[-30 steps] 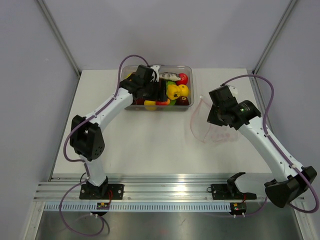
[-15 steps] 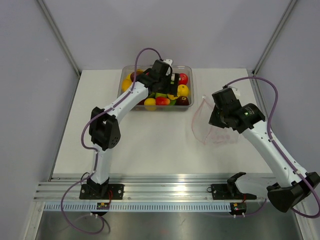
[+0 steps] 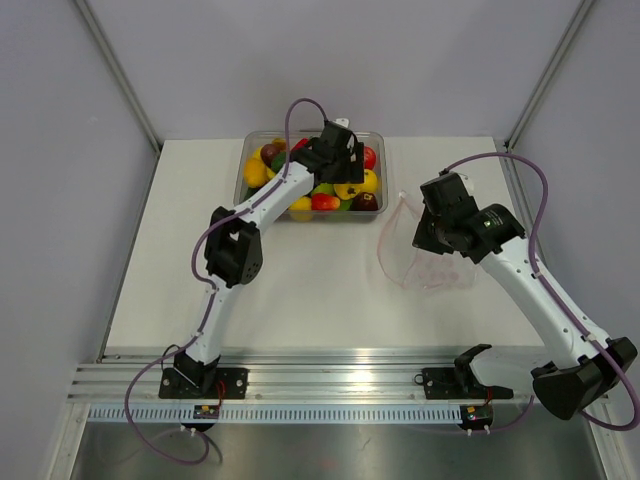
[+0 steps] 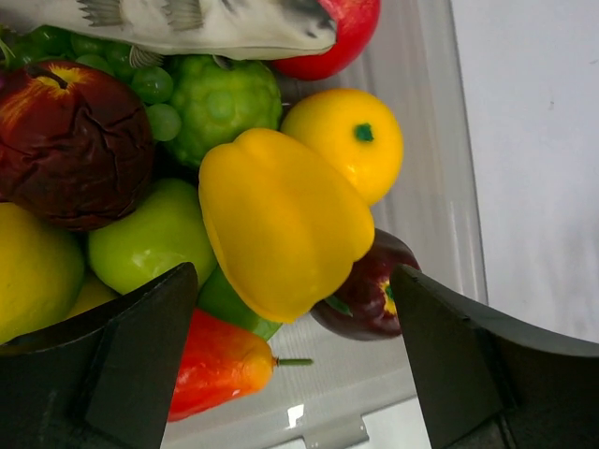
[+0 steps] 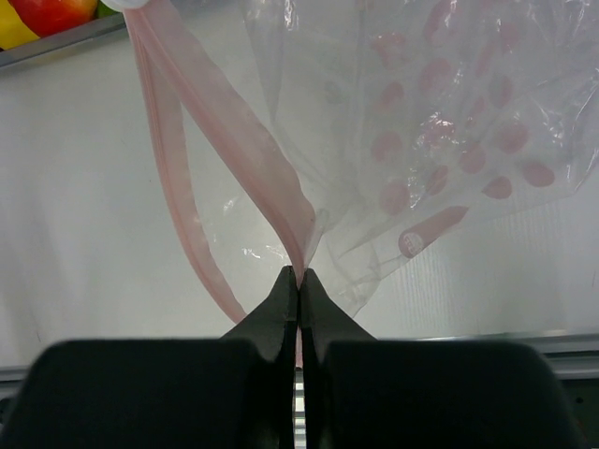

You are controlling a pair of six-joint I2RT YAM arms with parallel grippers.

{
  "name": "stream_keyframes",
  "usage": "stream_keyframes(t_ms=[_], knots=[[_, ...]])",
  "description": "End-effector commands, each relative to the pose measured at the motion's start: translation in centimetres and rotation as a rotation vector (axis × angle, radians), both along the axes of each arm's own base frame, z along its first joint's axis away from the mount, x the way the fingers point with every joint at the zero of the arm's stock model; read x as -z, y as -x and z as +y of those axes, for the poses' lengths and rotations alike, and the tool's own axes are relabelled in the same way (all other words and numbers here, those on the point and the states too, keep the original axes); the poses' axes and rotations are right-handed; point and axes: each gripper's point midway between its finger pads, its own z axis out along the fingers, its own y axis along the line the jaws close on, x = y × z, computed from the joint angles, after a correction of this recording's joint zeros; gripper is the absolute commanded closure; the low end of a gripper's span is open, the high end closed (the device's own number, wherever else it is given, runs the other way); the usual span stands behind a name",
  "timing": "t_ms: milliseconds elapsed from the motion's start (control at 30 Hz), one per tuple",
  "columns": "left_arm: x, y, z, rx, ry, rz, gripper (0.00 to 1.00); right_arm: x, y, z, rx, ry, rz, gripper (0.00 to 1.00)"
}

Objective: Place the food in the zip-top bag and seal the zipper
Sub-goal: Pick up the fake fruit from the bin.

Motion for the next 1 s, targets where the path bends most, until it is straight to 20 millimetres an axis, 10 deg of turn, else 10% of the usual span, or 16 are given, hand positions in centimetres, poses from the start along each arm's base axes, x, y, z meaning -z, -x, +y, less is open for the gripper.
stream_keyframes(t_ms=[0,367,967], knots=[[-1.5,-1.7,-1.6,-0.063,0.041,-0.084,0.13,-1.2,-0.5,0.5,-0.018,-0.021,-0.046,1.0],[0.4,-1.9,-2.2,-0.09,0.065,-0.057,0.34,-0.9,0.1,0.5,-0.021,-0.034,-0.035,1.0],[-7.5,3.0,1.8,-0.036,0.028,-0.173,0.56,-0.3,-0.4,1.3,-0.033,-0.061,-0.035,1.0]])
